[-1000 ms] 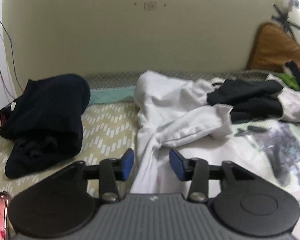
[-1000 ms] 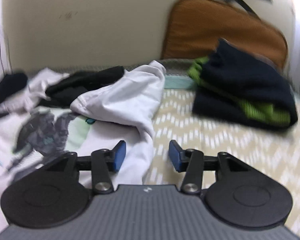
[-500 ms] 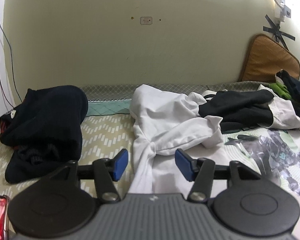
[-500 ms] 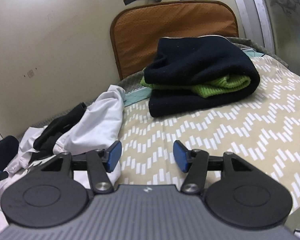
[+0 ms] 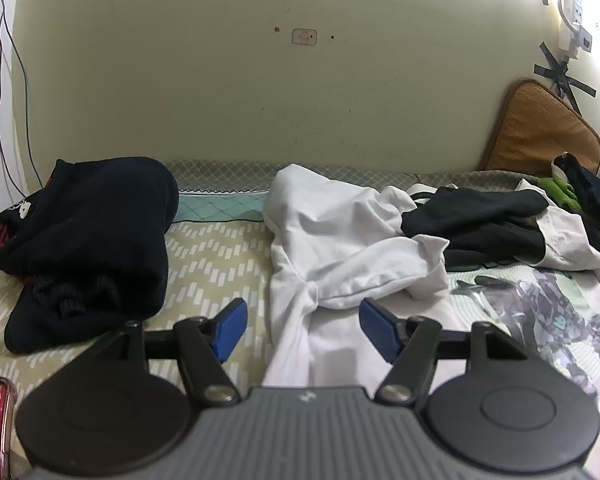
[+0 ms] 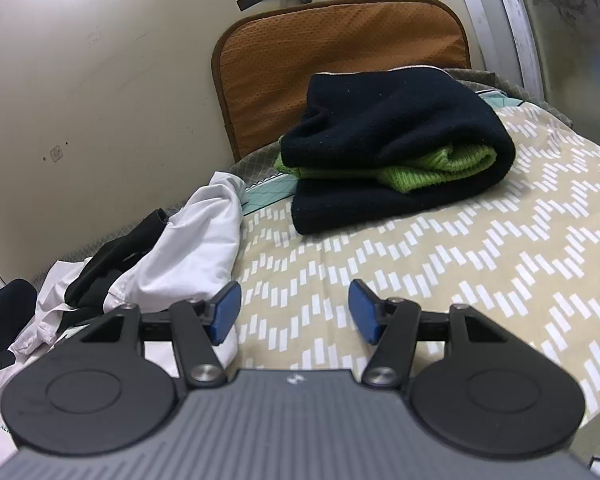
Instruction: Fold small clothes
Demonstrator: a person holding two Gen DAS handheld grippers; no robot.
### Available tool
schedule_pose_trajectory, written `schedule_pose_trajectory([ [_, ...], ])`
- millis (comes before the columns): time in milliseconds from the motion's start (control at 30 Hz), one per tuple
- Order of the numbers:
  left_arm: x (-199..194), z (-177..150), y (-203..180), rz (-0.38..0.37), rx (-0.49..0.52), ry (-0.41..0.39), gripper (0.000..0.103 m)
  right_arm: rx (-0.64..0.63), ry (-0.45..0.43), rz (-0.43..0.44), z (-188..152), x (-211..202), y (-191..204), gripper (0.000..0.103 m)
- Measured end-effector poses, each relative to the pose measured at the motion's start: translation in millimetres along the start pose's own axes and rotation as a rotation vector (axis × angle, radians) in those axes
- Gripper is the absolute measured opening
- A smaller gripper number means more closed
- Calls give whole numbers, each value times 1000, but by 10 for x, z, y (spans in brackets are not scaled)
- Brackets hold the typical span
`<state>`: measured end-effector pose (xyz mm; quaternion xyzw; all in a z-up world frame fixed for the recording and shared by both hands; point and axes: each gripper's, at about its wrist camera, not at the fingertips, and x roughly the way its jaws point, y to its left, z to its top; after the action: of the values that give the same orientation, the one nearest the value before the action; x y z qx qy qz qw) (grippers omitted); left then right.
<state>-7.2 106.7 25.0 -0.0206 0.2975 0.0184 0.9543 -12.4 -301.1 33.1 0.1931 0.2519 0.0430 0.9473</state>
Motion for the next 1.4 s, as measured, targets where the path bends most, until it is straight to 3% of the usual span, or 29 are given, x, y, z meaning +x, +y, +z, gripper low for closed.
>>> schedule_pose_trajectory([
  [133,-10,-2,4,-4,-3,-4,72,-1,0,1,1,0,-3,62],
  [1400,-14,-15,8,-8,-9,-4,80,8,-2,6,3,10,-7,63],
])
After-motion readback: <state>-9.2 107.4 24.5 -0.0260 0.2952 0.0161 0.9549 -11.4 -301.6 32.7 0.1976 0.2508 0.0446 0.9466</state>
